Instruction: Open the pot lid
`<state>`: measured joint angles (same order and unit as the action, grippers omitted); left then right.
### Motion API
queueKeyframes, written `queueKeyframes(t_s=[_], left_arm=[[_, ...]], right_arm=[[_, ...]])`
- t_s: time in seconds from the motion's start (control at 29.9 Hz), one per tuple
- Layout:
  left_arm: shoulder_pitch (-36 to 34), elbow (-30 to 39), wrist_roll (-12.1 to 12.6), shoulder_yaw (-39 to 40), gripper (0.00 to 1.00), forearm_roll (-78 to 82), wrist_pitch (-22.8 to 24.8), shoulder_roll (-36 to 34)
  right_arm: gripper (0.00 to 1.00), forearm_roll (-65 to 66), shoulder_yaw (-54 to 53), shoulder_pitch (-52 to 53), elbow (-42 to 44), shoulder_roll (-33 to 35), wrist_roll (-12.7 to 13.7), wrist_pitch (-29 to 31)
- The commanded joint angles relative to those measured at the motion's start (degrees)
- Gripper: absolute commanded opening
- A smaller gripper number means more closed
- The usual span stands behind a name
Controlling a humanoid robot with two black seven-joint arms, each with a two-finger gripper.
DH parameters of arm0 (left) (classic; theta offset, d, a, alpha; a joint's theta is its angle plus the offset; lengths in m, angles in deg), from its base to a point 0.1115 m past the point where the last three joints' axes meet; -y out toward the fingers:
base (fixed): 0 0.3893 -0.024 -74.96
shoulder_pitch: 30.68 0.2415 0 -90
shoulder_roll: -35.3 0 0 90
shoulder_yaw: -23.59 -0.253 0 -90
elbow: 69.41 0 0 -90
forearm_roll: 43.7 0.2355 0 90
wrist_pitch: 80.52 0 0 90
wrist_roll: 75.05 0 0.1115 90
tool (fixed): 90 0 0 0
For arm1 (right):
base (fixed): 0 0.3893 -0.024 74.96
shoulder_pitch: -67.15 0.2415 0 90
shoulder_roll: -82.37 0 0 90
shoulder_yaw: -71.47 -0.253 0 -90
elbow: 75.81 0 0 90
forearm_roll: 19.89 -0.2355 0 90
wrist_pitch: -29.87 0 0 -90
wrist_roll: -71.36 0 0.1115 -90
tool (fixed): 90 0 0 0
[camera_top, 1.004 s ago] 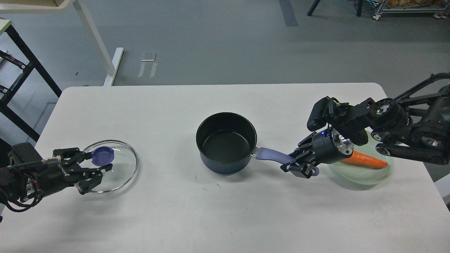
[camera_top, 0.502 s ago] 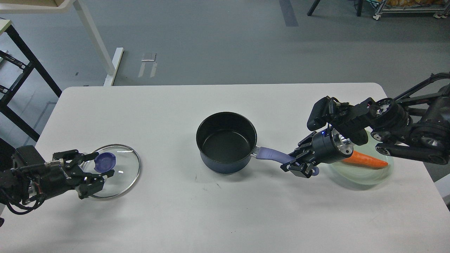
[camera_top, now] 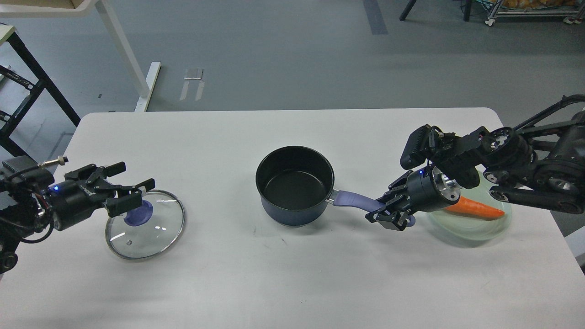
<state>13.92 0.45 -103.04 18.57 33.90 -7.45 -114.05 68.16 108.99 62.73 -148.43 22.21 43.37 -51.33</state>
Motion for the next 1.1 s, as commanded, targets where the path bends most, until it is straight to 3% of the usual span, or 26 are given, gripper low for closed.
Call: queueKeyframes(t_s=[0.0, 0.07, 0.13, 0.17, 0.23, 0.4, 0.64, 0.74, 0.94, 1.07], left_arm=[[-3.63, 0.80, -0.01, 2.38, 0.99, -18.66, 12.67, -0.67], [-3.99, 0.45, -0.01, 4.31, 0.99, -28.41, 18.91, -0.67], [-3.99, 0.19, -0.01, 6.16, 0.99, -36.89, 24.47, -0.67], [-3.99, -0.16, -0.01, 7.13, 0.99, -42.65, 28.23, -0.67], [-3.90, -0.43, -0.01, 7.66, 0.99, -47.43, 30.45, -0.67], [-3.99, -0.69, -0.01, 8.45, 0.99, -52.63, 30.46, -0.23], [-3.90, -3.76, -0.01, 13.11, 0.99, -68.61, 31.16, 2.13], [-3.90, -6.22, -0.01, 13.37, 0.99, -74.50, 31.34, 3.89], [-3.38, -10.88, -0.01, 14.34, 0.99, -80.93, 31.95, 8.02], [-2.85, -13.87, -0.01, 14.34, 0.99, -83.13, 36.60, 10.31]], right_arm=[[0.60, -0.07, 0.00, 0.38, -0.07, 0.13, -0.01, -0.01], [0.68, -0.16, -0.08, 0.65, -0.16, 0.31, -0.01, -0.01], [0.83, -0.51, -0.08, 1.09, -0.16, 0.57, -0.01, -0.01], [0.98, -1.56, -0.17, 2.13, -0.60, 1.53, -0.01, -0.01], [0.98, -3.40, -0.69, 3.72, -0.86, 3.11, -0.01, -0.01], [0.99, -12.09, -4.38, 6.27, -1.39, 7.07, -0.01, 0.08], [0.99, -36.94, -15.10, 4.44, -0.34, 14.98, -0.01, -0.10], [0.99, -49.43, -20.36, 0.31, -0.16, 18.49, -0.01, -0.36], [0.99, -70.62, -34.51, -16.46, 1.15, 19.12, -0.01, -4.22], [0.99, -78.28, -45.05, -27.62, 3.70, 17.37, -0.01, -5.72]])
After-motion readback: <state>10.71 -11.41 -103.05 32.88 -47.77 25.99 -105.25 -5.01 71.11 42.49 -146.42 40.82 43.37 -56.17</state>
